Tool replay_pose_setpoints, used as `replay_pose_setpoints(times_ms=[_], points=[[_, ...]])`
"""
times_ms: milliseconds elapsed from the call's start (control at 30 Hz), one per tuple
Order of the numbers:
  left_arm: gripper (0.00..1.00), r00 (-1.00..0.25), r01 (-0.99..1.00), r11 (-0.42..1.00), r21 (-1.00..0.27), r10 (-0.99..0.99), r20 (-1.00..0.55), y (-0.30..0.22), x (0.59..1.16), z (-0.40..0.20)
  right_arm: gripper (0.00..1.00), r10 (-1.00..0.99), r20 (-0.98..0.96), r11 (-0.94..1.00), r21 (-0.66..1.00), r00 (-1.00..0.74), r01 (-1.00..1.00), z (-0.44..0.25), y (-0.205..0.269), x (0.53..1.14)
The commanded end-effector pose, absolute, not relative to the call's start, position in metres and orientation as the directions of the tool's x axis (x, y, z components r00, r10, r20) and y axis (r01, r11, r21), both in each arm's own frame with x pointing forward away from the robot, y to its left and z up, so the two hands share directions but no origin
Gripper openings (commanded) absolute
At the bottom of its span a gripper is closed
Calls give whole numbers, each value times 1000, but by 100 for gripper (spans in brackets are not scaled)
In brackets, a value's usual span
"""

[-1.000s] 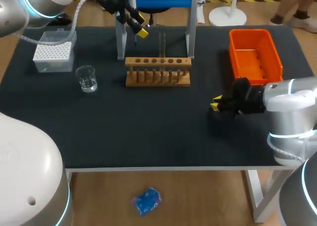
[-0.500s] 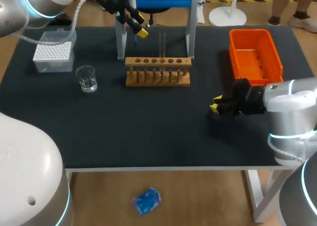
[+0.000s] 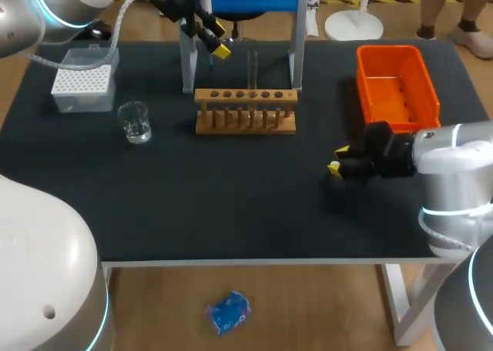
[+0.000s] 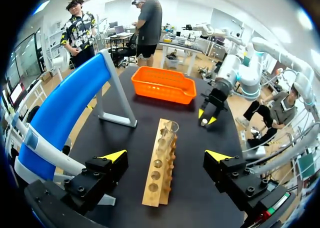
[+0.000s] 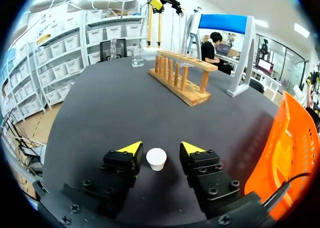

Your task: Invert the test tube, pick up the pipette, mount the tip to pipette, aspirate from beaker and dispense into the tube, eject the tip, return the pipette, and cap with the stopper.

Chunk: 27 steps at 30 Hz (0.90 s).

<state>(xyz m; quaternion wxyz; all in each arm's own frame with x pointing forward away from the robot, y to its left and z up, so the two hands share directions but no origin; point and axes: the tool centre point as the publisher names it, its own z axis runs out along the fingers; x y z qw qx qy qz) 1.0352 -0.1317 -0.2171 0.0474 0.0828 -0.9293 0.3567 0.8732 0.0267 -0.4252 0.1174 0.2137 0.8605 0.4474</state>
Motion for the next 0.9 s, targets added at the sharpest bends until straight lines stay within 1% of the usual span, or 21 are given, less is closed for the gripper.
replay_pose_setpoints(times_ms=[33,900], points=[[100,-981,-189,735,-651,-119,151,-131,1036,-215,47,478,-13,506,821,-878,263,-424,24,869],[100,-981,-189,735,-651,-119,151,-131,1036,-215,44,482,1,499,822,-876,275,-430,27,870]])
